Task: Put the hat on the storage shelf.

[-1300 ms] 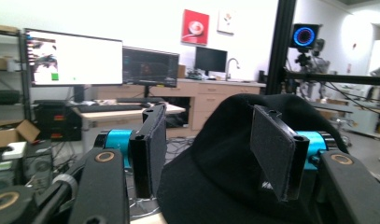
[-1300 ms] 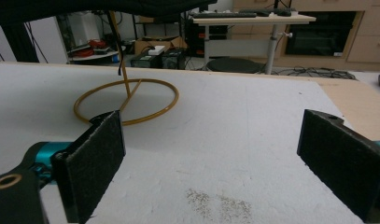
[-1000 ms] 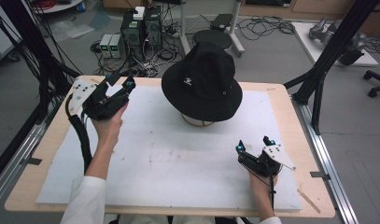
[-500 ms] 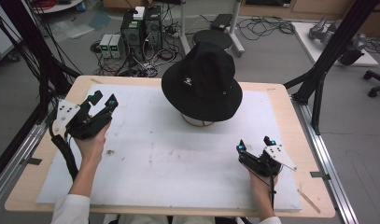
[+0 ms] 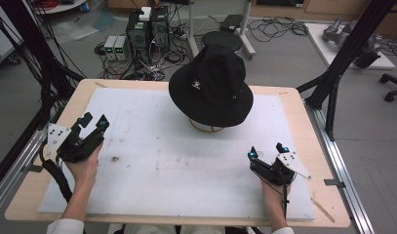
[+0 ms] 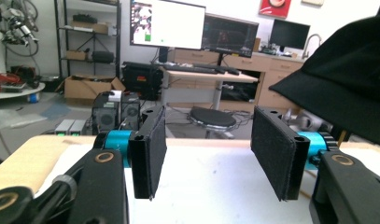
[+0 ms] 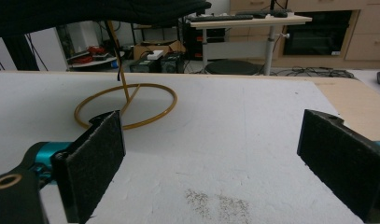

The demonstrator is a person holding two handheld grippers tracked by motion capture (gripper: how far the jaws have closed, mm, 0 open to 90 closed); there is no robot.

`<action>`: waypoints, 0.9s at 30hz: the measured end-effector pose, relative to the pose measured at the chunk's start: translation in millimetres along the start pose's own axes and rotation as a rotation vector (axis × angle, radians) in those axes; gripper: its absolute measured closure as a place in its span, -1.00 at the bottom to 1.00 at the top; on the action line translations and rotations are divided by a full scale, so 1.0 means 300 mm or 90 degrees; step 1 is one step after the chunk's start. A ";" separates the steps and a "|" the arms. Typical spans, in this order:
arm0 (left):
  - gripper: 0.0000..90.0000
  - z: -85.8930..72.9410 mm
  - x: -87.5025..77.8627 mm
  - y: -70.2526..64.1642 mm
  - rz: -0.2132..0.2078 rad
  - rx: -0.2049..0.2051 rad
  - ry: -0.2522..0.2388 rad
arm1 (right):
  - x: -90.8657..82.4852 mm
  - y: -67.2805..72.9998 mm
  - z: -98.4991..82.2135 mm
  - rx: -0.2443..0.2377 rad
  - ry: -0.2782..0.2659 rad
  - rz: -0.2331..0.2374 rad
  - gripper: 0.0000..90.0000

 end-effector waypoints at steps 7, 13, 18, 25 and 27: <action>0.01 -0.055 -0.032 0.045 0.021 -0.011 0.011 | 0.003 0.000 0.000 -0.003 -0.001 0.000 -0.85; 0.01 -0.091 -0.054 0.074 0.038 -0.012 0.011 | 0.003 0.000 -0.001 -0.004 0.000 0.000 -0.85; 0.01 -0.117 -0.068 0.085 0.046 -0.010 0.008 | 0.003 0.000 -0.001 -0.004 0.000 0.001 -0.85; 0.00 -0.161 -0.072 0.085 0.048 -0.008 0.015 | 0.001 0.001 -0.001 -0.004 -0.001 0.000 -0.85; 0.00 -0.178 -0.073 0.089 0.049 -0.012 0.021 | 0.001 0.001 -0.002 -0.003 0.000 0.001 -0.85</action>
Point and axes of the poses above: each handheld gripper's, and its own axes: x roughly forward along the jaws, z roughly out of its top, y roughly to its left, the point moved 8 cm from there along x, roughly forward along the jaws, and after that the axes turned 5 degrees about y, right-handed, at the moved point
